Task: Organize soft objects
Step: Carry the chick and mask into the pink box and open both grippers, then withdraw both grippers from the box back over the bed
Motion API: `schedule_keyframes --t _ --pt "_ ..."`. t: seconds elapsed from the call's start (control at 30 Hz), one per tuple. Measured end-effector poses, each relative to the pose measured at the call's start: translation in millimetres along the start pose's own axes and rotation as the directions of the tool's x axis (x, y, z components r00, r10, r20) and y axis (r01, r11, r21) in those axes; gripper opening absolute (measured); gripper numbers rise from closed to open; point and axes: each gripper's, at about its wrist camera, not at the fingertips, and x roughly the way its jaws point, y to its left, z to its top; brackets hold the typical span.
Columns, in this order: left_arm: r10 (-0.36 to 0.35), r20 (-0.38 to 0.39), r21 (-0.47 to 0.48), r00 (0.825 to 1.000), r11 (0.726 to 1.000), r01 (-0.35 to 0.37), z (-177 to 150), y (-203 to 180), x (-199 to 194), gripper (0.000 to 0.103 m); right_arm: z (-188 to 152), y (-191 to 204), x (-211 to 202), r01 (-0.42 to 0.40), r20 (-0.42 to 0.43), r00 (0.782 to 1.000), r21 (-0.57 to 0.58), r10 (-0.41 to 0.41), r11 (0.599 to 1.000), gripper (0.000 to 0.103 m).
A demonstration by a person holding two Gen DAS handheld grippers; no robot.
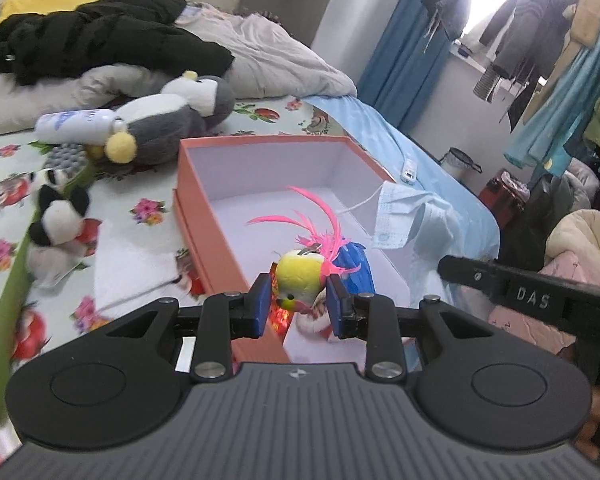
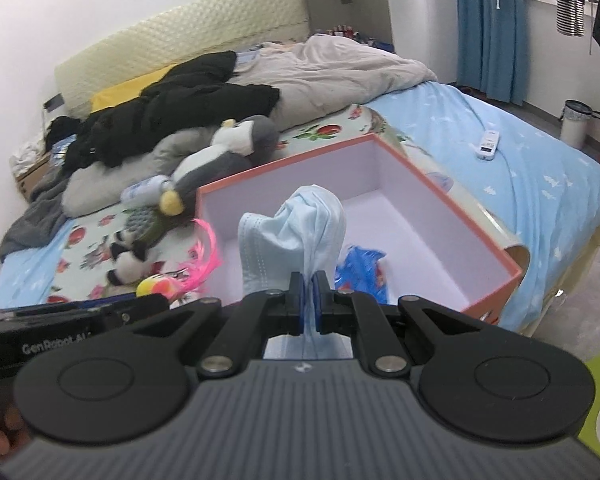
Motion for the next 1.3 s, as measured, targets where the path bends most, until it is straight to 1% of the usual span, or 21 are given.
schedule_keyframes --t 0.13,0.23,0.3,0.43,0.57,0.7,0.77,0.8,0.87,0.93,1.1,1.3 --pt "-0.027 -0.048 -0.006 0.999 1.0 0.026 15 2 44 0.034 15 -16 28 0.01 -0.014 1.0 0.013 -0.01 1.0 0.009" --pt "-0.017 -0.063 0.005 0.998 1.0 0.018 26 1 75 0.034 22 -29 50 0.017 -0.033 0.999 0.022 -0.016 1.0 0.009" --pt "-0.025 -0.074 -0.003 0.997 1.0 0.025 33 2 93 0.034 25 -37 68 0.024 -0.053 0.998 0.024 -0.023 0.999 0.009" --pt "0.003 -0.109 0.003 0.994 1.0 -0.002 42 -1 125 0.034 30 -52 105 0.046 -0.096 0.994 0.024 -0.043 0.999 0.01" --pt "0.01 -0.121 0.024 0.993 1.0 -0.007 41 -5 140 0.034 31 -63 128 0.051 -0.128 0.991 0.037 -0.046 0.998 0.011" --pt "0.016 -0.144 0.023 0.989 1.0 -0.013 39 -5 150 0.034 27 -67 140 0.043 -0.151 0.988 0.04 -0.036 0.998 0.012" --pt "0.028 -0.162 0.032 0.986 0.999 -0.023 38 -6 154 0.043 25 -69 145 0.036 -0.17 0.985 0.05 -0.027 0.998 0.015" --pt "0.037 -0.167 0.032 0.985 0.999 -0.032 38 -6 155 0.05 24 -70 146 0.031 -0.176 0.984 0.055 -0.021 0.998 0.018" --pt "0.046 -0.166 0.034 0.985 0.999 -0.04 36 -5 154 0.05 22 -71 147 0.046 -0.188 0.982 0.051 -0.036 0.998 0.037" --pt "0.043 -0.156 0.039 0.987 0.999 -0.037 36 -6 148 0.05 21 -73 144 0.039 -0.191 0.981 0.071 -0.025 0.997 0.043" --pt "0.046 -0.121 0.053 0.992 0.998 -0.04 37 -10 120 0.05 21 -66 126 0.036 -0.17 0.985 0.054 -0.026 0.998 0.044" --pt "0.047 -0.061 0.062 0.997 0.997 -0.044 32 -14 66 0.05 19 -52 89 0.017 -0.131 0.991 0.052 -0.011 0.999 0.044"
